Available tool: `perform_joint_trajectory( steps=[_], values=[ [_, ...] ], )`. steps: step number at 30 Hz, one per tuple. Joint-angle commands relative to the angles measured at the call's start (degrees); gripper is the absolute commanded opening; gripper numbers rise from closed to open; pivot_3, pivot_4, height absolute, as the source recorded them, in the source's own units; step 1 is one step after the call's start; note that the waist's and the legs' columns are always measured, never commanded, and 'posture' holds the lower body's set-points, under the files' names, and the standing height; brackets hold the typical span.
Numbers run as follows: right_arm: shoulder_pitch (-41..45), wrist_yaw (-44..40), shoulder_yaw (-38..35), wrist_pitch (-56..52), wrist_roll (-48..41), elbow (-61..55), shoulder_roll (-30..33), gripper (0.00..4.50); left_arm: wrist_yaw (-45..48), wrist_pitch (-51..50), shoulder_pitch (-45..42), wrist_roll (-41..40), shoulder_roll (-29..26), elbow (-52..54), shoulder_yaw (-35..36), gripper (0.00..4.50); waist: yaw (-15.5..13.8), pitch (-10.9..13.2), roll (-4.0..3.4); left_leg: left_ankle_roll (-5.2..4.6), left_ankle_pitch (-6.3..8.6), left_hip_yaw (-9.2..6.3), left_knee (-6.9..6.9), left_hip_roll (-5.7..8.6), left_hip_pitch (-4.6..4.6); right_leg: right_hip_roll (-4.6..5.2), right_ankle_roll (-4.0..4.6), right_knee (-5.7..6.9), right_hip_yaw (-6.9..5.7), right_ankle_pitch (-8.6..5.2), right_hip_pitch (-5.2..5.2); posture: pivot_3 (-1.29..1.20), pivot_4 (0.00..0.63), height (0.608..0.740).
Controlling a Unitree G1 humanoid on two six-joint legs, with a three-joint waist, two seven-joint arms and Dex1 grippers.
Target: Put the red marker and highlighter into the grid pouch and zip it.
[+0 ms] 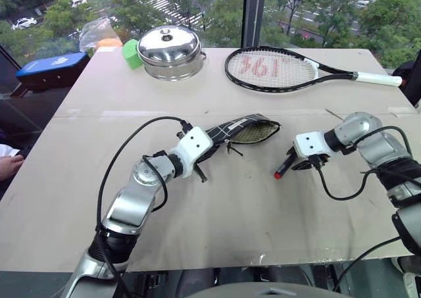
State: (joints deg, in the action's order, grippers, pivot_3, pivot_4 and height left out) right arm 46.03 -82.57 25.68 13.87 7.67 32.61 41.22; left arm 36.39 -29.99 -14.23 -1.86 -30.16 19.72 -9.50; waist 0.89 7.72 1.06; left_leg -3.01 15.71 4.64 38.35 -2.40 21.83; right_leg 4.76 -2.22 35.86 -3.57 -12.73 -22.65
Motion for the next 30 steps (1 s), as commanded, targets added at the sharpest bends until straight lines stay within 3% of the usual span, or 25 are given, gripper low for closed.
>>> perform_joint_trajectory(
  steps=[1,6,10,15,21,24,30],
  values=[
    [-1.83,-1.17,-2.5,-3.83,-1.46,-3.92,1.94,0.18,-0.69,0.16,-0.04,-0.08,-0.37,2.5,1.15,0.0,-0.14,0.0,-0.01,0.0,0.0,0.01,0.01,0.01,-0.01,0.03,0.03,0.03,0.0,0.02,0.0,0.0,0.15,0.74],
    [-10.88,4.51,-8.37,-14.65,-2.23,-21.5,6.77,0.16,-1.02,0.88,-0.48,-0.1,0.32,1.43,0.52,0.0,-1.49,0.04,-0.08,0.28,-0.15,-0.12,-0.02,0.05,0.15,0.25,0.05,0.01,-0.21,0.02,-0.07,0.0,0.15,0.74],
    [-21.04,14.43,-17.42,-36.71,-4.58,-47.1,5.22,0.16,-1.04,1.45,-1.55,-0.2,1.56,0.37,-0.45,0.0,-1.97,0.03,-0.14,0.3,-0.14,-0.31,-0.09,0.04,0.45,0.3,0.04,-0.11,-0.29,0.01,-0.24,0.0,0.15,0.74],
    [-21.53,23.11,-14.55,-58.09,-0.04,-64.07,2.12,0.16,0.43,3.15,-2.94,0.19,1.43,-0.81,-1.84,0.0,-1.7,0.01,-0.19,0.17,-0.07,-0.4,0.01,0.13,0.85,0.25,0.05,-0.04,-0.47,0.02,-0.59,0.0,0.15,0.74],
    [-12.87,29.34,-1.81,-68.98,9.43,-63.64,2.11,0.16,1.38,4.66,-4.41,0.49,1.6,-1.21,-3.33,0.0,-1.72,0.01,-0.19,-0.02,0.0,-0.38,0.13,0.19,0.87,0.27,0.07,-0.04,-0.46,0.03,-0.6,0.0,0.15,0.74],
    [-7.31,30.62,5.87,-64.92,14.49,-56.38,1.19,0.16,1.65,5.38,-4.89,0.98,1.91,-1.3,-4.12,0.0,-1.63,0.01,-0.19,0.03,-0.03,-0.39,0.09,0.22,0.92,0.2,0.07,-0.03,-0.46,0.03,-0.65,0.0,0.15,0.74],
    [1.67,33.71,12.08,-56.15,17.96,-40.95,-7.62,0.16,1.06,5.07,-4.96,0.95,2.77,-0.58,-4.96,0.0,-1.37,0.01,-0.18,0.26,-0.17,-0.36,0.05,0.26,0.96,-0.03,-0.18,-0.04,-0.42,0.16,-0.7,0.0,0.15,0.74]
  ],
)
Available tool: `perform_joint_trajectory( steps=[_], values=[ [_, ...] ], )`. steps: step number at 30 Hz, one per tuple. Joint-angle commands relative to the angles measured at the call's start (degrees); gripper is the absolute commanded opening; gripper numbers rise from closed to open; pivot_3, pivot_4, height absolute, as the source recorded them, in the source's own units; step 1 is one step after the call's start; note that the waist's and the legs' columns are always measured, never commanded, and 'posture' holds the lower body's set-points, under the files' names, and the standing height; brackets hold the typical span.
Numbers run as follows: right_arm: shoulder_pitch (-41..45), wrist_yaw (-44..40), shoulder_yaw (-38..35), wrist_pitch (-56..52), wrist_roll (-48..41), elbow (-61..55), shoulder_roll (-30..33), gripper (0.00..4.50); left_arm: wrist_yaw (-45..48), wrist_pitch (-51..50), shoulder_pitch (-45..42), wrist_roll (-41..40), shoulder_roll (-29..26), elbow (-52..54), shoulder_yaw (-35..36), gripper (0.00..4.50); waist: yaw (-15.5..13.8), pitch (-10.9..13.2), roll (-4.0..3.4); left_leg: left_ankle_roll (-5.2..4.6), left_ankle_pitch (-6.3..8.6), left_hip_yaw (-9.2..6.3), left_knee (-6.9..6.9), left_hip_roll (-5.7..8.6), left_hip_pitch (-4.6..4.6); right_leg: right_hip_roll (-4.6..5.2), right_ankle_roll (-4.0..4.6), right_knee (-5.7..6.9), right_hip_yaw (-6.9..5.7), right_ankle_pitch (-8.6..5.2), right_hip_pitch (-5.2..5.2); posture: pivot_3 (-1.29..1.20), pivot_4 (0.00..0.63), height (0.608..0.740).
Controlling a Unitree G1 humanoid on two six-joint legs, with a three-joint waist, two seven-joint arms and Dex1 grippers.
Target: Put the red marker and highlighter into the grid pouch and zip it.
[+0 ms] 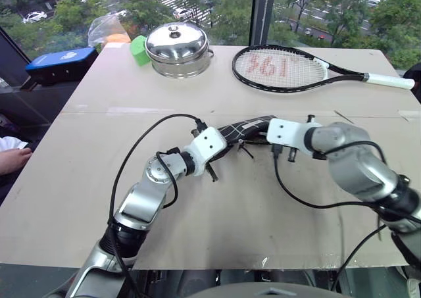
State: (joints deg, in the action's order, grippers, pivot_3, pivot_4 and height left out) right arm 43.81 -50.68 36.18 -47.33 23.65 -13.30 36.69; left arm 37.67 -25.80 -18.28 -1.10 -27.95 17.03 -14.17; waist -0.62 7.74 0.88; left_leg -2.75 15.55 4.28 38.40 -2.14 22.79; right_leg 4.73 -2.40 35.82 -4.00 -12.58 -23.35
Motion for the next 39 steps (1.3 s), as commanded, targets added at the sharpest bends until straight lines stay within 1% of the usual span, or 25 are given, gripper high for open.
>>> perform_joint_trajectory(
  steps=[1,3,4,5,7,8,12,15,17,19,22,26,28,31,39],
  values=[
    [4.89,1.94,1.79,7.43,1.66,7.36,-4.71,0.16,-0.38,0.69,-0.9,0.12,0.8,2.22,-0.27,0.0,0.15,0.0,0.0,0.0,0.0,0.01,-0.01,-0.01,-0.01,-0.04,0.0,0.01,0.03,0.0,-0.01,0.0,0.15,0.74],
    [5.91,2.15,0.89,11.29,0.63,10.47,-6.57,0.16,-0.73,-0.11,-0.75,-0.34,1.4,2.34,0.16,0.0,0.08,0.0,0.0,0.01,0.0,-0.01,-0.02,-0.03,-0.01,-0.07,-0.01,0.02,0.03,0.0,-0.01,0.0,0.15,0.74],
    [6.01,2.32,0.33,12.63,0.76,11.27,-6.65,1.19,-0.83,-0.51,-0.66,-0.53,1.55,2.38,0.4,0.0,-0.11,0.0,0.0,0.01,-0.01,-0.02,-0.03,-0.03,0.0,-0.07,-0.01,0.02,0.03,0.01,-0.01,0.0,0.15,0.74],
    [6.03,3.19,-0.68,13.67,1.13,11.82,-6.59,1.46,-0.92,-0.99,-0.56,-0.81,1.7,2.39,0.77,0.0,-0.23,0.0,0.01,0.01,0.0,-0.02,-0.02,-0.02,0.01,-0.06,-0.01,0.01,0.03,0.0,-0.01,0.0,0.15,0.74],
    [4.91,2.42,-5.11,11.73,-1.55,9.36,-6.72,2.56,-1.06,-2.58,-0.84,-1.93,2.14,2.03,2.01,0.0,-0.21,0.01,0.01,0.01,0.0,-0.02,-0.01,-0.03,0.07,-0.01,-0.02,-0.01,0.03,0.01,-0.01,0.0,0.15,0.74],
    [3.75,1.07,-8.72,8.63,-4.64,6.36,-7.09,2.99,-0.96,-3.29,-1.16,-2.48,2.24,1.58,2.6,0.0,-0.21,0.01,0.02,0.0,0.0,0.0,0.0,-0.04,0.08,0.04,-0.02,-0.01,0.05,0.01,-0.01,0.0,0.15,0.74],
    [-1.79,-7.95,-30.65,-11.34,-24.66,-11.36,-8.91,2.99,0.71,-5.43,-2.91,-6.38,2.77,-1.09,5.24,0.0,-0.27,0.0,0.02,0.0,0.0,-0.09,0.01,-0.09,0.11,0.05,-0.03,0.01,-0.02,0.02,0.02,0.0,0.15,0.74],
    [-4.48,-9.81,-37.84,-19.45,-33.29,-17.42,-7.97,2.99,1.47,-5.88,-4.01,-7.88,2.74,-2.46,6.04,0.0,-0.05,0.0,0.03,-0.09,0.06,-0.11,0.0,-0.09,0.03,0.04,-0.03,0.04,-0.04,0.02,0.05,0.0,0.15,0.74],
    [-9.35,-10.07,-40.64,-24.83,-37.49,-21.6,-7.46,2.99,2.92,-6.19,-5.33,-9.08,2.48,-3.37,6.43,0.0,-0.06,-0.04,0.09,-0.26,0.15,-0.11,-0.01,-0.1,-0.06,0.04,-0.02,0.04,-0.04,0.02,0.12,0.0,0.15,0.74],
    [-13.62,-6.98,-40.41,-28.03,-39.59,-24.33,-9.65,2.99,4.25,-6.42,-6.24,-10.02,1.93,-3.91,6.4,0.0,-0.14,-0.04,0.09,-0.26,0.16,-0.17,-0.03,-0.1,-0.08,0.04,-0.01,0.03,-0.07,0.01,0.14,0.0,0.15,0.74],
    [-17.09,-0.86,-38.45,-30.04,-40.85,-24.51,-14.84,2.99,5.25,-7.48,-6.95,-11.28,1.55,-3.75,6.56,0.0,0.19,-0.01,0.04,-0.26,0.16,-0.15,-0.04,-0.09,-0.07,0.04,-0.01,0.06,-0.03,0.01,0.12,0.0,0.15,0.74],
    [-20.22,7.16,-35.02,-25.38,-39.76,-19.86,-20.56,2.99,5.92,-8.19,-7.61,-11.88,0.91,-3.27,6.4,0.0,0.25,-0.04,0.09,-0.25,0.15,-0.11,-0.03,-0.06,-0.09,-0.01,-0.01,0.07,0.04,0.01,0.09,0.0,0.15,0.74],
    [-19.37,11.83,-35.17,-21.45,-38.79,-14.72,-24.72,2.99,6.32,-8.38,-7.61,-11.72,0.35,-2.77,6.1,0.0,0.25,-0.04,0.08,-0.24,0.15,-0.09,-0.03,-0.03,-0.08,-0.04,-0.01,0.06,0.05,0.01,0.09,0.0,0.15,0.74],
    [-17.53,15.27,-35.86,-17.58,-39.15,-9.95,-27.44,2.99,6.4,-8.83,-7.5,-11.92,-0.01,-2.2,6.1,0.0,0.22,-0.04,0.08,-0.02,0.01,-0.06,-0.02,-0.01,-0.07,-0.05,-0.02,0.05,0.08,0.01,0.08,0.0,0.15,0.74],
    [-13.56,17.18,-38.09,-12.06,-45.45,-3.69,-32.89,2.99,5.41,-10.17,-6.65,-11.9,-0.48,-0.07,5.64,0.0,0.12,-0.03,0.08,0.01,0.0,-0.07,-0.05,-0.02,-0.05,-0.09,-0.02,0.04,0.06,0.01,0.08,0.0,0.15,0.74]
  ],
)
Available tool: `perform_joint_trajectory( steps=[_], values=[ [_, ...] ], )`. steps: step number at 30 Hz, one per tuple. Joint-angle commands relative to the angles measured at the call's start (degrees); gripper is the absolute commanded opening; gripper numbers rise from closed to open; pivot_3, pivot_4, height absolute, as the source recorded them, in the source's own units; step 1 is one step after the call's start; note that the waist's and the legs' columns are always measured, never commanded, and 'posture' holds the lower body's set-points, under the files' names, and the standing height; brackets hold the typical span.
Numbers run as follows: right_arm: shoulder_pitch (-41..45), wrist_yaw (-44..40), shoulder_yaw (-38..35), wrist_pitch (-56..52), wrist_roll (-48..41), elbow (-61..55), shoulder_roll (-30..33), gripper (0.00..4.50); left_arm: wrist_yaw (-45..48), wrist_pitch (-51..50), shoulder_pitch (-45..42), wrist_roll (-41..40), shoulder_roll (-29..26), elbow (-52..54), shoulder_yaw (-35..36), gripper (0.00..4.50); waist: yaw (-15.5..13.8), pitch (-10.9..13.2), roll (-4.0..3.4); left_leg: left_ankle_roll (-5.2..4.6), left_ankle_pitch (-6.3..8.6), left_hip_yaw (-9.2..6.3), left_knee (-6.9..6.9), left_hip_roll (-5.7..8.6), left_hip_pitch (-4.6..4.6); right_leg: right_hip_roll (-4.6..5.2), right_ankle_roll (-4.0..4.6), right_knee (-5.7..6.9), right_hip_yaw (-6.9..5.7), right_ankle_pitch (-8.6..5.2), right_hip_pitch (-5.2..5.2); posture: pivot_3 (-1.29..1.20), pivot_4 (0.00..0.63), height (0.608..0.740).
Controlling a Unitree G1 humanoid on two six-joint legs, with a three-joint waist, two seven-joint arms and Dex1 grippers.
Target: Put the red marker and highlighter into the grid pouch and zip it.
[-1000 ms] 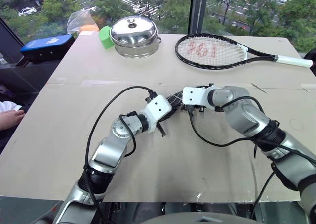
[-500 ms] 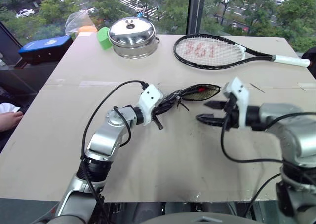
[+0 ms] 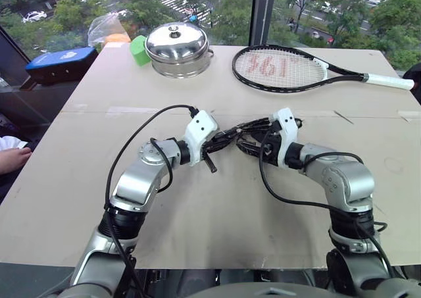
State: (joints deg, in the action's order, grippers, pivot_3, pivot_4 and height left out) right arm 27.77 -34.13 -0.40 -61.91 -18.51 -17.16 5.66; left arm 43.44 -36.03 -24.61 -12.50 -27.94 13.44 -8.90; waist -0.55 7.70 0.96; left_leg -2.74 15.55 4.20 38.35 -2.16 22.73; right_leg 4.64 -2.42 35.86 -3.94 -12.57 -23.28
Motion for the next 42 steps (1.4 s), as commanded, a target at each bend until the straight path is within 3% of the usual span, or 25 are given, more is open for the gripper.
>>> perform_joint_trajectory(
  steps=[1,3,6,11,19,27,31,33,36,38,41,42],
  values=[
    [3.05,1.05,-1.77,2.71,-3.92,0.96,-2.63,2.99,-0.52,-0.06,-0.28,-0.45,-0.5,3.67,0.3,0.0,0.07,0.0,0.0,0.0,0.0,0.0,0.0,-0.01,0.0,-0.01,0.0,0.0,0.0,0.0,-0.01,0.0,0.15,0.74],
    [3.57,1.65,-1.6,3.17,-4.73,1.96,-3.22,2.99,-0.74,-0.1,-0.23,-0.32,-0.59,3.89,0.15,0.0,0.21,0.0,0.0,0.0,0.0,0.0,0.0,-0.03,-0.01,-0.02,0.0,0.01,0.0,0.0,-0.01,0.0,0.15,0.74],
    [3.7,2.96,-1.07,3.35,-5.38,2.81,-3.98,2.28,-1.0,-0.23,0.06,-0.43,-0.84,4.49,0.09,0.0,0.2,0.0,0.0,-0.02,0.01,-0.01,-0.01,-0.04,-0.01,-0.02,0.0,0.01,0.0,0.0,-0.01,0.0,0.15,0.74],
    [2.72,4.85,0.13,3.46,-5.69,2.94,-3.37,0.04,-1.23,-0.44,0.31,-0.85,-1.14,4.94,0.17,0.0,0.51,0.0,0.0,-0.01,0.01,0.0,-0.01,-0.04,-0.01,0.0,0.0,0.01,0.02,0.0,-0.01,0.0,0.15,0.74],
    [-0.25,6.54,-1.58,2.3,-7.37,-1.46,1.66,0.04,-0.65,0.09,1.11,-1.08,-2.35,4.25,1.12,0.0,0.67,0.0,0.0,-0.03,0.02,-0.01,-0.02,-0.07,0.0,0.02,0.01,0.0,0.02,0.0,-0.01,0.0,0.15,0.74],
    [-3.61,6.82,-5.49,1.47,-7.78,-4.57,13.76,0.04,-0.17,1.45,1.08,-0.88,-3.8,2.63,1.51,0.0,0.83,0.01,-0.02,-0.23,0.14,-0.01,-0.03,-0.07,0.0,0.04,0.01,0.0,0.02,0.0,-0.02,0.0,0.15,0.74],
    [-3.24,12.32,-9.9,2.59,-1.91,-0.22,21.41,0.04,-0.44,4.78,0.94,1.08,-4.75,0.75,1.27,0.0,0.71,0.02,-0.03,-0.25,0.15,0.02,-0.03,-0.06,-0.01,0.04,0.01,-0.01,0.03,0.0,-0.02,0.0,0.15,0.74],
    [-4.59,12.17,-9.71,3.41,-0.3,0.4,25.79,0.04,-0.49,8.04,0.99,2.78,-5.37,-0.66,0.77,0.0,0.41,0.04,-0.05,-0.26,0.15,0.01,-0.03,-0.03,0.02,0.08,0.01,-0.03,0.02,-0.01,-0.02,0.0,0.15,0.74],
    [-5.92,9.38,-7.4,4.52,-2.59,-1.62,27.23,0.04,-0.56,13.46,1.52,4.65,-5.39,-3.02,-0.61,0.0,0.47,0.01,0.0,-0.27,0.16,0.04,-0.05,-0.02,0.01,0.03,0.01,-0.07,0.04,-0.01,-0.03,0.0,0.15,0.74],
    [-8.23,7.8,-1.35,9.79,0.68,-4.2,29.25,0.04,2.26,22.89,1.49,4.89,-4.18,-6.93,-2.2,0.0,0.41,0.01,-0.01,-0.26,0.16,0.04,-0.06,-0.03,0.01,0.01,0.01,-0.06,0.04,-0.01,-0.03,0.0,0.15,0.74],
    [-11.28,3.1,1.64,20.55,3.78,-3.49,32.8,0.04,7.16,28.45,1.02,4.24,-4.66,-10.82,-3.16,0.0,0.3,0.02,-0.02,-0.27,0.16,0.06,-0.06,-0.04,0.04,-0.01,0.01,-0.06,0.05,-0.01,-0.09,0.0,0.15,0.74],
    [-12.33,3.07,1.3,21.96,4.69,-2.97,33.74,0.3,8.87,29.0,1.3,2.1,-4.34,-11.21,-2.0,0.0,0.22,0.02,-0.02,-0.27,0.16,0.09,-0.06,-0.03,0.05,0.01,0.0,-0.06,0.07,-0.02,-0.1,0.0,0.15,0.74]
  ],
)
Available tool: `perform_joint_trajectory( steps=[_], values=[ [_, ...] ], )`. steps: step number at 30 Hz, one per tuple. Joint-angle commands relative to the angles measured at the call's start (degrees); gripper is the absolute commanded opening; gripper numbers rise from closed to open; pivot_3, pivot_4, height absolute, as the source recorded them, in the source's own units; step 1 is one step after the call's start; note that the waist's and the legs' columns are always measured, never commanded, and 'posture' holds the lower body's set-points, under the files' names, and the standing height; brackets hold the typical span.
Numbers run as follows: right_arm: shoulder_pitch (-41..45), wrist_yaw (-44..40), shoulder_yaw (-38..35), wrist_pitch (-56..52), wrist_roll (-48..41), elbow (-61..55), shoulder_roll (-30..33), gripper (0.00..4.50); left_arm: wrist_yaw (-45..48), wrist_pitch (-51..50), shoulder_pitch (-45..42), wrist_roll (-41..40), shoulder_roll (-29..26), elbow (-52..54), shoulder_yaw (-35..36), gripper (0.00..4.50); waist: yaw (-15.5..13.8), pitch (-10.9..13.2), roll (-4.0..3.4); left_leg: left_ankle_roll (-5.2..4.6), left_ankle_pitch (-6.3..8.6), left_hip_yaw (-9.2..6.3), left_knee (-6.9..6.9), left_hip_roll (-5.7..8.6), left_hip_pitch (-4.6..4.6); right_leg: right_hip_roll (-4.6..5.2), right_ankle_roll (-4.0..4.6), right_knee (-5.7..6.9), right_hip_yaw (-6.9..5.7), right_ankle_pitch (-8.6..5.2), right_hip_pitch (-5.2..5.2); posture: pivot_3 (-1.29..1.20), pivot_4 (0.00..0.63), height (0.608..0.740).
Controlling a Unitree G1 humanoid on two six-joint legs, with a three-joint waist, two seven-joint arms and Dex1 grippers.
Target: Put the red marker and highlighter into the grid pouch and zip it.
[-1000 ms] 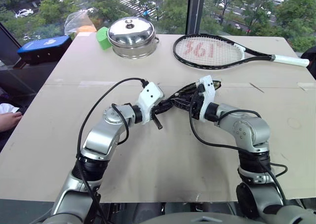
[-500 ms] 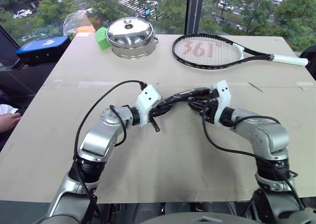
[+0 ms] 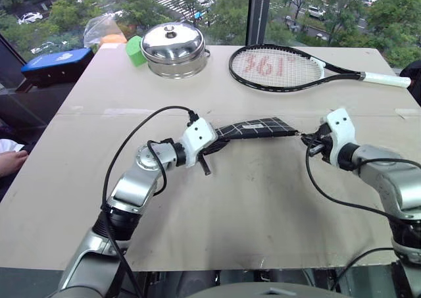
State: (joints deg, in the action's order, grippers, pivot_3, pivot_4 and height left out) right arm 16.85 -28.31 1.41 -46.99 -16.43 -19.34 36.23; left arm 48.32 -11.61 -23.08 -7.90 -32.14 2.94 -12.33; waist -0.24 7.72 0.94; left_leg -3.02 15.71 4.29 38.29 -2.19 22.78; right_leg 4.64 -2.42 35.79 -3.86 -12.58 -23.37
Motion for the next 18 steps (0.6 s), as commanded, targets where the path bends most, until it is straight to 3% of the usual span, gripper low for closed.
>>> perform_joint_trajectory(
  steps=[1,7,10,11,14,18],
  values=[
    [-3.48,-3.92,-1.14,9.32,3.13,-0.92,4.59,0.64,5.14,4.04,0.16,-4.89,0.15,-0.94,3.05,0.38,-0.3,0.0,0.0,0.0,0.0,0.02,0.01,-0.01,0.01,0.01,0.0,-0.02,0.02,0.0,0.0,0.0,0.15,0.74],
    [-23.78,-15.14,-19.83,20.33,-6.7,-10.04,5.6,3.18,15.11,-8.64,9.94,-21.5,-6.65,4.38,13.59,2.77,-0.57,-0.02,0.06,-0.01,0.01,-0.03,0.0,-0.1,0.06,0.08,-0.13,-0.06,-0.02,-0.07,0.0,0.0,0.15,0.74],
    [-35.67,-21.52,-30.64,24.88,-10.0,-13.23,5.09,4.44,16.95,-11.08,17.92,-25.48,-10.97,8.22,20.05,3.95,-0.45,0.01,0.01,-0.01,0.03,-0.04,-0.06,-0.18,-0.01,0.09,-0.22,-0.02,-0.01,-0.13,0.01,0.0,0.15,0.74],
    [-40.42,-24.42,-35.14,27.42,-10.71,-13.61,4.52,4.5,17.45,-11.92,21.98,-26.58,-12.58,9.99,22.92,4.46,-0.46,0.01,0.0,-0.01,0.04,-0.03,-0.05,-0.2,-0.05,0.08,-0.23,-0.03,-0.02,-0.15,0.03,0.0,0.15,0.74],
    [-48.22,-28.79,-43.55,33.3,-11.93,-12.78,2.86,4.5,18.12,-12.05,30.41,-27.49,-14.81,13.55,27.97,4.46,-0.56,0.03,-0.04,-0.02,0.08,-0.04,-0.07,-0.22,-0.21,0.18,-0.19,-0.14,-0.04,-0.43,0.13,0.0,0.15,0.74],
    [-53.29,-32.25,-49.07,37.02,-13.78,-11.17,1.39,4.5,17.39,-10.68,37.07,-26.78,-14.58,16.11,30.79,4.46,-0.6,0.12,-0.2,0.23,0.23,-0.01,0.01,-0.17,-0.25,0.68,-0.21,-0.18,0.03,-0.44,0.14,0.0,0.15,0.74]
  ],
)
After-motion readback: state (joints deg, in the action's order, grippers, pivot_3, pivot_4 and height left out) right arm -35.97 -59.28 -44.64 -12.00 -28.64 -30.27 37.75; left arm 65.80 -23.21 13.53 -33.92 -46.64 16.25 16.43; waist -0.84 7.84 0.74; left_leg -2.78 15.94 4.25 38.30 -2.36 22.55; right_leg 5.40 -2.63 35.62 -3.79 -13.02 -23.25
